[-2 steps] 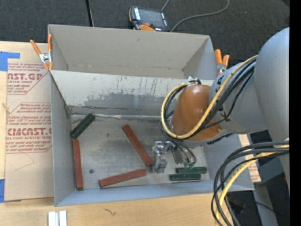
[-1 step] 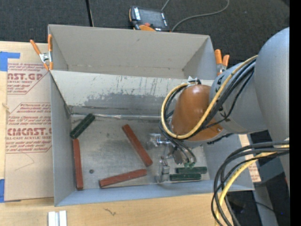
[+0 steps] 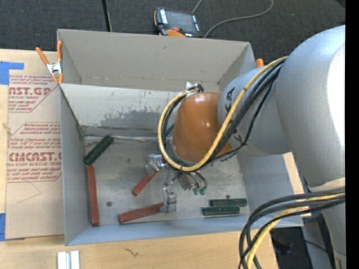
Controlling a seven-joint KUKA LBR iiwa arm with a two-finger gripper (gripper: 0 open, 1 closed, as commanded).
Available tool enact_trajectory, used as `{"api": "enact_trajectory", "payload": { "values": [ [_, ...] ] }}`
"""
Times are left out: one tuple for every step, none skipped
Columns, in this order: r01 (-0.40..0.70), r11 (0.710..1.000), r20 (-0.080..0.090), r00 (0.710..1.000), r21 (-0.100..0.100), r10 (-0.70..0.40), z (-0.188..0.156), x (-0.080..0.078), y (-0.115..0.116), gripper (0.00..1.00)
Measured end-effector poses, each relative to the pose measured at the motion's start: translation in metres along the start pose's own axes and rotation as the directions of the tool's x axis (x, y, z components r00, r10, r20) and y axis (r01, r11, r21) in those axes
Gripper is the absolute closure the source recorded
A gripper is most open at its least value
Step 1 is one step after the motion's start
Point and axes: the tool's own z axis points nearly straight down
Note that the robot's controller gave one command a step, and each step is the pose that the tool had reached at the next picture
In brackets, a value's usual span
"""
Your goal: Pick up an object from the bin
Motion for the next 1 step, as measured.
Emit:
{"api": "enact_trajectory", "payload": {
  "values": [
    [0.034, 0.999, -0.001, 0.999, 0.001, -0.034, 0.024, -0.0309, 0.0452, 0.0]
  ]
}}
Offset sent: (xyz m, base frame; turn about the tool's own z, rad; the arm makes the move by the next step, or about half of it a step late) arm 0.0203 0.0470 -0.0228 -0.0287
